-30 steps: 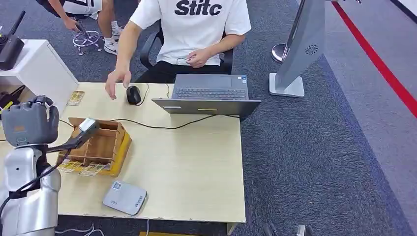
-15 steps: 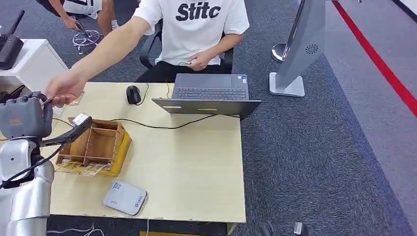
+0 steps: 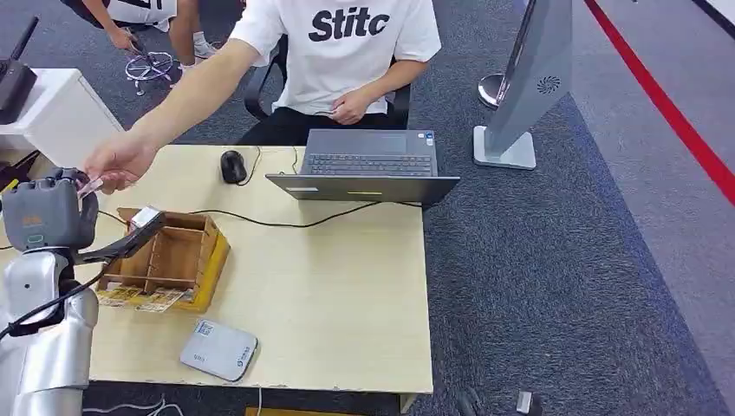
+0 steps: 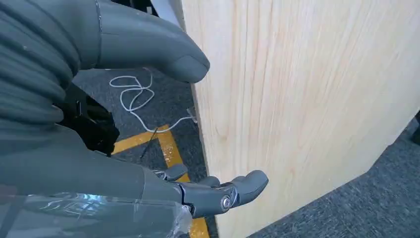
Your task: Pass the card to the sensor for recognition and then transmit it.
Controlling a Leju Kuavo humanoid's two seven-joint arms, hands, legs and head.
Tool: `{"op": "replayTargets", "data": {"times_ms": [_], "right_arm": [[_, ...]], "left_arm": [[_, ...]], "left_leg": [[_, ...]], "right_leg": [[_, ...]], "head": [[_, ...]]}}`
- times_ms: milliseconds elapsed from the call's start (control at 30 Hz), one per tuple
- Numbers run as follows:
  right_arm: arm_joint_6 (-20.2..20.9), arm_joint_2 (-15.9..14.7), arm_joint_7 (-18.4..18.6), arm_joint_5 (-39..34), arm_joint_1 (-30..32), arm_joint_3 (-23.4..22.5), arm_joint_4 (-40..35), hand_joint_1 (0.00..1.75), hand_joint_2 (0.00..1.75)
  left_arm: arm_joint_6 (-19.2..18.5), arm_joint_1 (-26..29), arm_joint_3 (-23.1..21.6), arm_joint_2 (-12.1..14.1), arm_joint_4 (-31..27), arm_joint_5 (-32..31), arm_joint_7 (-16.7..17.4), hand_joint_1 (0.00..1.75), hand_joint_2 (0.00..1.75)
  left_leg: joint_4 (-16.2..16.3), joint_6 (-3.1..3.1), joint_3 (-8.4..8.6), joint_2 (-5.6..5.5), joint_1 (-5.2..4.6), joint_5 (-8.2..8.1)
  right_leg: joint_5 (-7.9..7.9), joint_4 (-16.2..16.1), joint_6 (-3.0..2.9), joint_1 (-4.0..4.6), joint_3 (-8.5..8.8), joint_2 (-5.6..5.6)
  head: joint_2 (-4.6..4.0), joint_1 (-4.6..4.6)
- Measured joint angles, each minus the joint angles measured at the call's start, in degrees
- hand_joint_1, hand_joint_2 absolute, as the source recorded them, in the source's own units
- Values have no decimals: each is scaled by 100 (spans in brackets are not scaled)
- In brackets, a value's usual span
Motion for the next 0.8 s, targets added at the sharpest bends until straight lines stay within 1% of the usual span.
{"op": "replayTargets", "data": {"times_ms": [100,200,300,400,500,567,633,700,733,767,800], "right_arm": [[2,0,-20,-11,4,-2,0,0,175],[9,0,-35,-26,20,-9,0,0,175],[42,-2,-94,-72,47,-15,0,0,175],[63,-2,-144,-131,97,-39,-2,0,175],[90,-13,-219,-197,162,-92,-7,0,175],[120,-20,-265,-245,203,-144,-13,0,175],[146,-33,-317,-279,256,-201,-17,0,175],[146,-42,-339,-308,287,-243,-20,0,175],[146,-42,-350,-315,297,-267,-22,0,175],[146,-44,-352,-317,311,-291,-24,0,175],[146,-50,-354,-323,327,-308,-24,0,175]], "left_arm": [[74,165,0,-31,-140,26,-11,0,175],[124,338,2,-70,-365,172,-127,0,175],[168,607,2,-92,-625,372,-368,0,175],[389,1106,4,-98,-1019,571,-641,0,175],[785,1776,22,-162,-1592,669,-923,0,175],[1045,2278,20,-300,-1968,588,-1115,0,175],[1337,2808,-39,-509,-2296,401,-1280,0,175],[1519,3210,-113,-729,-2446,161,-1395,0,175],[1585,3377,-118,-787,-2476,65,-1553,0,175],[1672,3523,-87,-853,-2476,11,-1782,0,175],[1772,3649,19,-931,-2476,-2,-2138,0,175]], "left_leg": [[0,3,-1,0,0,-2],[0,3,0,-1,0,-2],[0,3,0,0,0,-2],[-1,4,0,4,0,-4],[-1,5,-2,5,0,-12],[-1,10,-1,6,-4,-21],[-1,14,-2,7,-6,-26],[-1,16,-7,5,-7,-28],[-1,18,-6,6,-7,-29],[0,18,-7,6,-6,-29],[0,18,-6,6,-7,-29]], "right_leg": [[0,0,0,0,0,-1],[0,0,0,0,0,-2],[0,0,0,0,3,-1],[-1,0,0,0,1,4],[-5,-2,3,-1,0,5],[-10,-5,8,-3,-1,7],[-13,-9,14,-5,-1,5],[-15,-11,17,-5,4,3],[-15,-11,17,-5,3,4],[-15,-12,18,-5,3,4],[-15,-12,18,-5,4,2]], "head": [[0,-2],[0,0],[0,-2],[0,-2],[0,2],[0,-2],[0,-2],[0,0],[0,0],[0,-2],[0,0]]}}
